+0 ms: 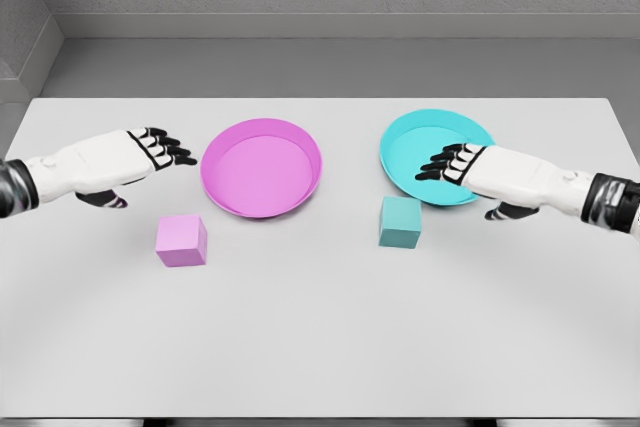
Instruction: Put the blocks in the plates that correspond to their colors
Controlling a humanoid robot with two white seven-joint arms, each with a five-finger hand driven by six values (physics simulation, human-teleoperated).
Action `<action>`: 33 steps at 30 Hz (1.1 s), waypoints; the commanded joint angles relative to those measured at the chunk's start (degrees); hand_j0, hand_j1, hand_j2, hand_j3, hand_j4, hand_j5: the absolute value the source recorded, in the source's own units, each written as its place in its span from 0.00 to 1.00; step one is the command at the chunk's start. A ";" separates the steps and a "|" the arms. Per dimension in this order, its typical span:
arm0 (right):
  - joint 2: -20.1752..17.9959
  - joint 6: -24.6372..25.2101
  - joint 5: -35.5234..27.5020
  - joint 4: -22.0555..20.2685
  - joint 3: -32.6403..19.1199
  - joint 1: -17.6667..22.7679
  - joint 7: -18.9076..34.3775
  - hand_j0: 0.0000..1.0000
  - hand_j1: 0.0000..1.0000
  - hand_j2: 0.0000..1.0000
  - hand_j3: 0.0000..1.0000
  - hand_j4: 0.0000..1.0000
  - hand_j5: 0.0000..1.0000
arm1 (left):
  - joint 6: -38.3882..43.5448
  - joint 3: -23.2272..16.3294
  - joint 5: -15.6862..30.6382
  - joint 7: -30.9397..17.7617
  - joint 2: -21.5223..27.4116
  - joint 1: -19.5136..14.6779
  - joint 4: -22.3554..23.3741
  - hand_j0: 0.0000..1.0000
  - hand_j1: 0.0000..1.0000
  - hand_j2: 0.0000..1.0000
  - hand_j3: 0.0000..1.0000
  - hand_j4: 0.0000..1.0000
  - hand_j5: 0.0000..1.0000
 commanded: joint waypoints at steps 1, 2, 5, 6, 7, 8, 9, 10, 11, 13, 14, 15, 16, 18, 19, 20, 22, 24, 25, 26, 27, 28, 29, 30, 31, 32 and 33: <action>1.45 0.04 -0.27 2.34 0.07 0.00 3.23 1.00 1.00 1.00 1.00 1.00 1.00 | 0.08 -0.07 -3.37 -0.23 -0.16 0.00 -1.05 1.00 1.00 1.00 1.00 1.00 1.00; 1.54 0.04 -0.27 2.34 0.07 -0.35 3.85 1.00 1.00 1.00 1.00 1.00 1.00 | 0.08 -0.07 -3.90 -0.23 -0.16 0.00 -1.23 1.00 1.00 1.00 1.00 1.00 1.00; 3.29 0.04 1.31 2.25 0.16 -1.50 5.61 1.00 1.00 1.00 1.00 1.00 1.00 | 0.08 -1.56 -6.36 -0.23 -0.16 0.00 -3.69 1.00 1.00 1.00 1.00 1.00 1.00; 3.65 0.04 1.93 2.25 0.25 -2.11 5.61 1.00 1.00 1.00 1.00 1.00 1.00 | 0.08 -2.18 -6.97 -0.23 -0.16 -0.09 -4.65 1.00 1.00 1.00 1.00 1.00 1.00; 4.26 0.04 2.37 2.25 0.42 -2.37 5.70 1.00 1.00 1.00 1.00 1.00 1.00 | 0.08 -2.62 -7.06 -0.23 -0.16 -0.35 -5.18 1.00 1.00 1.00 1.00 1.00 1.00; 4.44 0.04 2.37 2.07 0.43 -2.81 5.70 1.00 1.00 1.00 1.00 1.00 1.00 | 0.08 -2.71 -7.06 -0.23 -0.16 -0.53 -5.36 1.00 1.00 1.00 1.00 1.00 1.00; 4.53 0.04 2.54 1.90 0.34 -2.90 5.70 1.00 1.00 1.00 1.00 1.00 1.00 | 0.08 -2.71 -7.15 -0.23 -0.16 -0.62 -5.53 1.00 1.00 1.00 1.00 1.00 1.00; 4.88 0.04 2.63 1.90 0.34 -2.90 5.78 1.00 1.00 1.00 1.00 1.00 1.00 | 0.08 -3.06 -7.15 -0.23 -0.16 -0.62 -6.15 1.00 1.00 1.00 1.00 1.00 1.00; 5.58 0.04 3.59 1.99 0.43 -2.90 5.87 1.00 1.00 1.00 1.00 1.00 1.00 | 0.08 -4.11 -7.15 -0.23 -0.07 -0.70 -6.68 1.00 1.00 1.00 1.00 1.00 1.00; 8.13 0.04 6.67 2.34 0.43 -2.90 8.86 1.00 1.00 1.00 1.00 1.00 1.00 | 0.08 -5.25 -7.33 -0.31 0.01 -0.88 -6.94 1.00 1.00 1.00 1.00 1.00 1.00; 8.57 0.04 6.59 2.34 0.43 -2.90 9.56 1.00 1.00 1.00 1.00 1.00 1.00 | 0.08 -5.26 -7.94 -0.31 -0.07 -0.88 -6.94 1.00 1.00 1.00 1.00 1.00 1.00; 8.74 0.04 6.59 2.34 0.43 -2.90 10.26 1.00 1.00 1.00 1.00 1.00 1.00 | 0.08 -6.40 -8.12 -0.31 -0.07 -1.14 -6.94 1.00 1.00 1.00 1.00 1.00 1.00; 9.01 0.04 6.67 2.34 0.43 -2.90 10.27 1.00 1.00 1.00 1.00 1.00 1.00 | 0.08 -7.63 -8.20 -0.31 -0.07 -1.58 -6.94 1.00 1.00 1.00 1.00 1.00 1.00; 9.10 0.04 6.94 2.25 0.51 -3.34 10.35 1.00 1.00 1.00 1.00 1.00 1.00 | 0.08 -8.86 -8.82 -0.23 -0.16 -2.02 -6.94 1.00 1.00 1.00 1.00 1.00 1.00; 9.10 0.04 6.94 2.25 0.51 -3.60 10.35 1.00 1.00 1.00 1.00 1.00 1.00 | 0.08 -8.86 -8.82 -0.23 -0.16 -1.93 -6.94 1.00 1.00 1.00 1.00 1.00 1.00; 9.10 0.04 7.20 2.25 0.51 -3.60 10.35 1.00 1.00 1.00 1.00 1.00 1.00 | 0.08 -8.95 -8.82 -0.31 0.01 -1.93 -6.85 1.00 1.00 1.00 1.00 1.00 1.00; 9.36 0.04 7.29 2.16 0.51 -4.04 10.35 1.00 1.00 1.00 1.00 1.00 1.00 | 0.08 -9.03 -8.82 -0.23 0.72 -1.93 -6.85 1.00 1.00 1.00 1.00 1.00 1.00; 9.54 0.04 7.38 2.16 0.51 -4.31 10.35 1.00 1.00 1.00 1.00 1.00 1.00 | 0.08 -9.03 -8.73 -0.23 1.33 -1.93 -6.77 1.00 1.00 1.00 1.00 1.00 1.00; 10.15 0.04 8.08 2.25 0.51 -4.31 10.35 1.00 1.00 1.00 1.00 1.00 1.00 | 0.08 -9.03 -8.73 -0.23 1.60 -1.85 -6.77 1.00 1.00 1.00 1.00 1.00 1.00; 10.77 0.04 8.87 2.34 0.51 -4.31 10.35 1.00 1.00 1.00 1.00 1.00 1.00 | 0.08 -9.03 -8.64 -0.23 2.03 -1.76 -6.85 1.00 1.00 1.00 1.00 1.00 1.00; 10.94 0.04 9.14 2.34 0.51 -4.40 10.35 1.00 1.00 1.00 1.00 1.00 1.00 | 0.08 -9.12 -8.56 -0.23 2.30 -1.67 -6.85 1.00 1.00 1.00 1.00 1.00 1.00; 11.29 0.04 9.22 2.43 0.60 -4.31 10.35 1.00 1.00 1.00 1.00 1.00 1.00 | 0.08 -9.47 -8.38 -0.23 2.47 -1.67 -6.94 1.00 1.00 1.00 1.00 1.00 1.00; 11.47 0.04 9.31 3.04 1.13 -4.40 10.35 1.00 1.00 1.00 1.00 1.00 1.00 | 0.08 -9.65 -8.38 -0.23 2.48 -1.58 -6.94 1.00 1.00 1.00 1.00 1.00 1.00; 11.99 0.04 9.66 4.36 2.01 -5.18 10.44 1.00 1.00 1.00 1.00 1.00 1.00 | 0.08 -9.91 -8.38 -0.23 2.48 -1.58 -6.94 1.00 1.00 1.00 1.00 1.00 1.00; 13.14 0.04 10.19 5.50 2.53 -5.63 10.79 1.00 1.00 1.00 1.00 1.00 1.00 | 0.08 -9.91 -8.38 -0.23 2.56 -1.58 -6.94 1.00 1.00 1.00 1.00 1.00 1.00; 13.31 0.04 10.28 5.85 2.53 -5.63 10.79 1.00 1.00 1.00 1.00 1.00 1.00 | 0.08 -9.91 -8.38 -0.23 3.00 -1.58 -6.94 1.00 1.00 1.00 1.00 1.00 1.00; 13.49 0.04 10.28 5.85 2.62 -5.63 10.88 1.00 1.00 1.00 1.00 1.00 1.00 | 0.08 -10.00 -8.38 -0.23 3.09 -1.49 -6.94 1.00 1.00 1.00 1.00 1.00 1.00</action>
